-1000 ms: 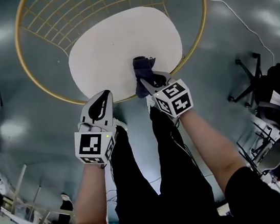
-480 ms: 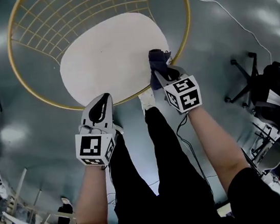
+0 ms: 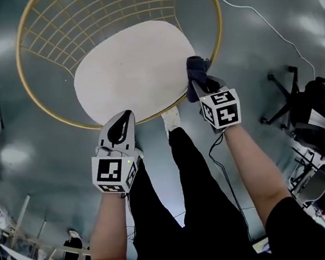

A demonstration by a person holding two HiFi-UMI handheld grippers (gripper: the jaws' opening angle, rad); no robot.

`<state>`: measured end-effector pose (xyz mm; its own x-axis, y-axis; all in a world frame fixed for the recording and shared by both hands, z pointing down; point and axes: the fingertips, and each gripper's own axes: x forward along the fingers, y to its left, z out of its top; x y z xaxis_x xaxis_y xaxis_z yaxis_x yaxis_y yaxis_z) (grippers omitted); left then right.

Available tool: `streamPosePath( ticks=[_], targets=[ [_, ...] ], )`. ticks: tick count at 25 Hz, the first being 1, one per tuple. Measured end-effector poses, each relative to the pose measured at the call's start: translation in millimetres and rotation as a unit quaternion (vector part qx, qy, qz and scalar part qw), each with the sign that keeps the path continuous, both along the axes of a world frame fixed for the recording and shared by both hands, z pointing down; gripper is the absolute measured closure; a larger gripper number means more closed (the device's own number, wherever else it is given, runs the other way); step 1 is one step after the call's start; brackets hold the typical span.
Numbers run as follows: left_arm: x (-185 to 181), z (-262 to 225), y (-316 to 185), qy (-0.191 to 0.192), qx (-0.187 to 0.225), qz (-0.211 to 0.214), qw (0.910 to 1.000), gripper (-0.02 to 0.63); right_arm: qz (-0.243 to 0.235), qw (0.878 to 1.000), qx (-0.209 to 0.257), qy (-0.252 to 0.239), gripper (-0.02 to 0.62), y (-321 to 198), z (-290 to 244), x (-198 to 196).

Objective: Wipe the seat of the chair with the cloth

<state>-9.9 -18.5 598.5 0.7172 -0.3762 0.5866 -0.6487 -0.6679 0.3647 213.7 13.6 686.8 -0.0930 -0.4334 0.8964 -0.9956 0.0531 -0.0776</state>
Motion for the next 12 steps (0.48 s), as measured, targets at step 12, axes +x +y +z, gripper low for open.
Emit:
streamPosePath(
  ticks=[12],
  targets=[
    [-45,2,-17,-0.001,0.001,-0.043,0.9991,0.586,-0.106,0.985,0.057,-0.125,0.508,-60,-20,-140]
  ],
)
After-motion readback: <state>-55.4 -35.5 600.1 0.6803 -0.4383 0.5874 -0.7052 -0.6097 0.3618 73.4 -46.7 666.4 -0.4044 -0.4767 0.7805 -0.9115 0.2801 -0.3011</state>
